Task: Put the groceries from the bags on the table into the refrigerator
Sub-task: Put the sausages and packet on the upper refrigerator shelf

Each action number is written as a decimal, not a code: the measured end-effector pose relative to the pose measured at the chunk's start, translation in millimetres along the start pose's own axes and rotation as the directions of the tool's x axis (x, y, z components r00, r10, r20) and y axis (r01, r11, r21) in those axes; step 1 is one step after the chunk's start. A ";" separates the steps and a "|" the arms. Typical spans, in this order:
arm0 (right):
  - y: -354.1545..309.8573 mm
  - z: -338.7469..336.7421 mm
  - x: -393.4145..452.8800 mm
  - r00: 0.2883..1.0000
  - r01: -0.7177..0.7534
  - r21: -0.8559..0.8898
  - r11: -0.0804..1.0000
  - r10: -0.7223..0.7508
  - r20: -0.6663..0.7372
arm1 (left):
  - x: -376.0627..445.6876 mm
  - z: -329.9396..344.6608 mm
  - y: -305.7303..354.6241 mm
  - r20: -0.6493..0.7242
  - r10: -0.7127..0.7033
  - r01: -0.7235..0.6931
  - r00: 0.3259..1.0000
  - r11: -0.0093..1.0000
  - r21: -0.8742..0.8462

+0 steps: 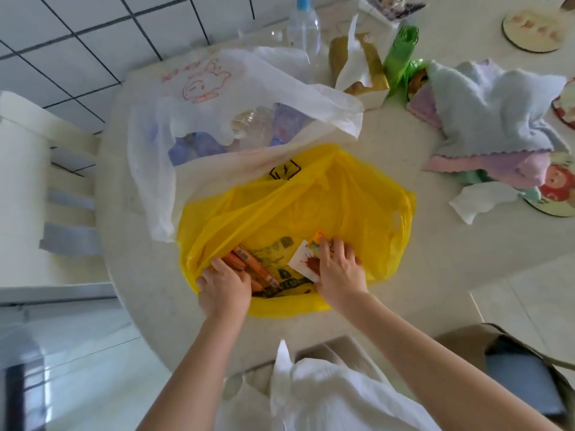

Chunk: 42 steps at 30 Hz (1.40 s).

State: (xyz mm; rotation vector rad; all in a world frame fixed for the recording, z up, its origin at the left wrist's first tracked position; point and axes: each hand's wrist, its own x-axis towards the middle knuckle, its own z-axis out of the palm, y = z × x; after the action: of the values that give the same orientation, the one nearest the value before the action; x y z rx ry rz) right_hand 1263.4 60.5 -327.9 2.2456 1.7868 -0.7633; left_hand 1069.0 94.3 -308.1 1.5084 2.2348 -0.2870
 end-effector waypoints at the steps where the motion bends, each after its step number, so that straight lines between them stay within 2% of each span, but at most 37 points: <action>1: 0.4 0.6 1.2 1.000 0.007 -0.014 1.000 -0.007 0.011 | 2.4 -1.7 2.6 0.004 -0.030 0.030 1.000 0.999 -0.032; 11: 1.6 -6.4 7.2 0.997 0.053 -0.039 0.998 -0.050 0.058 | 34.2 -9.6 10.7 0.045 -0.214 0.218 0.976 0.955 -0.203; 18: -10.4 -13.5 12.4 0.988 0.156 -0.071 0.985 -0.157 -0.003 | 43.8 -15.7 16.2 0.088 -0.314 0.321 0.945 0.849 -0.420; 22: -21.3 -14.6 18.8 0.980 0.199 -0.140 0.970 -0.200 0.007 | 50.3 -13.1 23.0 0.081 -0.370 0.363 0.926 0.806 -0.468; 25: -26.5 -16.6 24.0 0.976 0.216 -0.138 0.966 -0.219 -0.005 | 47.9 -11.0 28.4 0.035 -0.328 0.304 0.944 0.825 -0.477; 32: -43.6 -27.7 41.6 0.950 0.307 -0.105 0.946 -0.312 -0.031 | 36.8 2.5 -0.3 -0.158 -0.136 0.030 0.978 0.841 -0.540; 35: -57.5 -34.3 53.0 0.937 0.343 -0.155 0.926 -0.348 -0.004 | 37.5 7.2 -22.5 -0.256 -0.038 -0.077 0.966 0.902 -0.425; 38: -82.5 -42.9 65.2 0.877 0.476 -0.111 0.872 -0.481 -0.018 | 40.7 4.5 -31.0 -0.216 -0.005 -0.061 0.976 0.953 -0.298; 42: -124.0 -43.2 81.0 0.794 0.605 -0.082 0.792 -0.608 -0.012 | 49.2 1.8 -39.6 -0.133 -0.003 -0.031 0.991 0.965 -0.259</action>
State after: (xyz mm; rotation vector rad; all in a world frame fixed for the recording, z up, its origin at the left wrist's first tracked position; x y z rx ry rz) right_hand 1170.3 182.0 -308.6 1.6259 2.5495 -0.7269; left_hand 1017.4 119.2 -334.7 1.4367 2.2571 0.1129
